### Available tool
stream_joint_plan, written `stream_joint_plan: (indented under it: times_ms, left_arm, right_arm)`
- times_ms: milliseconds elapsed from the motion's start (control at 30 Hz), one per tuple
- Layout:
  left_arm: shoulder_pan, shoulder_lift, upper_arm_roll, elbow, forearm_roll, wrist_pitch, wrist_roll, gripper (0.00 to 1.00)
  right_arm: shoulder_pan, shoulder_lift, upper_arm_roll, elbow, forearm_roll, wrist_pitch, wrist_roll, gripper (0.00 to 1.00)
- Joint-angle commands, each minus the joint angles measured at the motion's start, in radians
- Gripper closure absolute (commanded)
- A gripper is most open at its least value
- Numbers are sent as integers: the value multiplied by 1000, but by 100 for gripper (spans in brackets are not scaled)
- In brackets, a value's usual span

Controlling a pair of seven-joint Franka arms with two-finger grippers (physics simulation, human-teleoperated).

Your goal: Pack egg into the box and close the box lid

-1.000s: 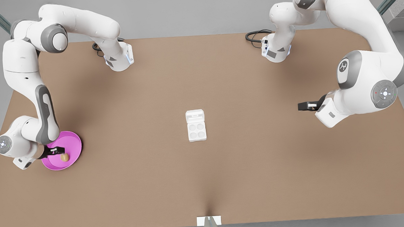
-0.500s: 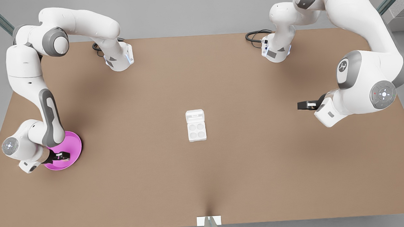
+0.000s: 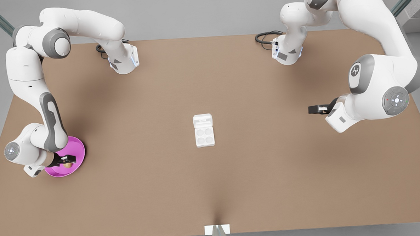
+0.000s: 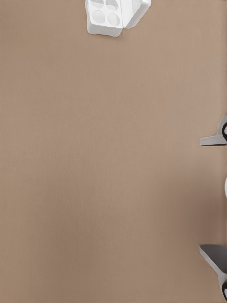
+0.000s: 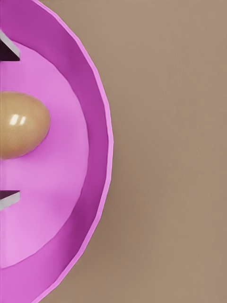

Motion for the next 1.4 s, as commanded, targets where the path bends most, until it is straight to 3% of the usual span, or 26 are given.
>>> stream_joint_plan:
  times_ms: [0, 133, 333, 433, 500, 1000, 1367]
  left_arm:
    - [0, -1, 0, 0, 0, -2, 0, 0]
    - [0, -1, 0, 0, 0, -3, 0, 0]
    - [2, -1, 0, 2, 1, -19, 1, 0]
    - [0, -1, 0, 2, -2, -20, -2, 0]
    - [-2, -1, -2, 2, 0, -20, -2, 0]
    - [-2, -3, -9, 0, -2, -23, -2, 0]
    - [-2, -3, -12, -6, -2, -31, 1, 0]
  right_arm:
    - [0, -1, 0, -1, 2, -1, -9, 0]
    - [-4, -1, 0, -9, 0, -1, -3, 1]
    - [-3, -1, -6, -13, 0, -1, -5, 27]
    - [-3, -1, -5, -13, 0, -1, -3, 27]
    - [-3, -1, -5, -13, 0, -1, -3, 19]
    - [5, 5, -6, 7, 5, 0, 0, 19]
    - [2, 5, -6, 8, 3, 0, 0, 35]
